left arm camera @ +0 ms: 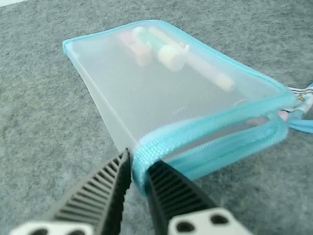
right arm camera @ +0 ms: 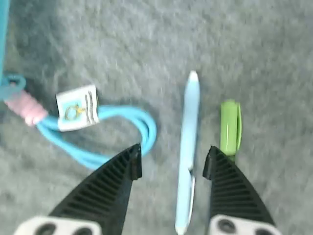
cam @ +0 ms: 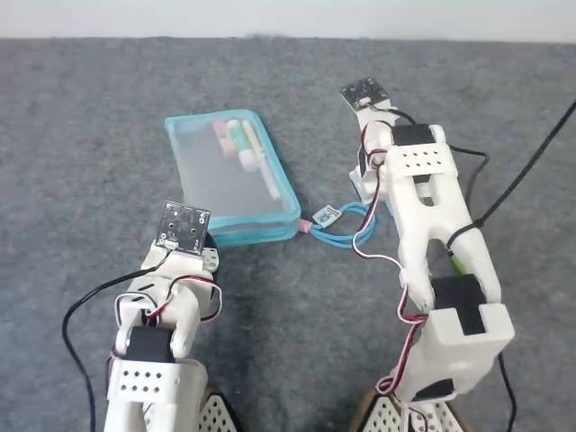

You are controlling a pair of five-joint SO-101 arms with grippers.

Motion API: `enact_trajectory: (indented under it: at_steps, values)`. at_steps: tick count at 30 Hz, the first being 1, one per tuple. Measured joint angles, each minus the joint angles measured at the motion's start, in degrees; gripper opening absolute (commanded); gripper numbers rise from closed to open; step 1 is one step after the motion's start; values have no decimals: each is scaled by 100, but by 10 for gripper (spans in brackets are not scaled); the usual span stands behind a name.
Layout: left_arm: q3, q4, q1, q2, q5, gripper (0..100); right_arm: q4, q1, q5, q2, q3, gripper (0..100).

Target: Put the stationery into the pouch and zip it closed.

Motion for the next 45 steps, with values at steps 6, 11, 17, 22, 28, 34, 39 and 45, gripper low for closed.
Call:
enact_trajectory:
  at_steps: [6, 11, 17, 22, 28, 34, 39, 45]
  values:
    - [0, 0, 0, 0, 0, 11, 141, -9, 264, -791, 1064, 165]
    - [0, 0, 0, 0, 0, 11, -536, 352, 668, -976, 2426, 165]
    - [0, 0, 0, 0, 0, 11, -747, 870, 1160, -985, 2734, 165]
    - [0, 0, 0, 0, 0, 11, -985, 1222, 1213, -888, 2769, 165]
    - [0, 0, 0, 0, 0, 11, -1187, 1231, 1257, -255, 2760, 158]
    - [0, 0, 0, 0, 0, 11, -1301, 1266, 1257, -220, 2743, 17]
    - [0, 0, 0, 0, 0, 11, -1380, 1292, 1231, -149, 2664, 7]
    - [0, 0, 0, 0, 0, 11, -985, 1248, 1037, -686, 2778, 7]
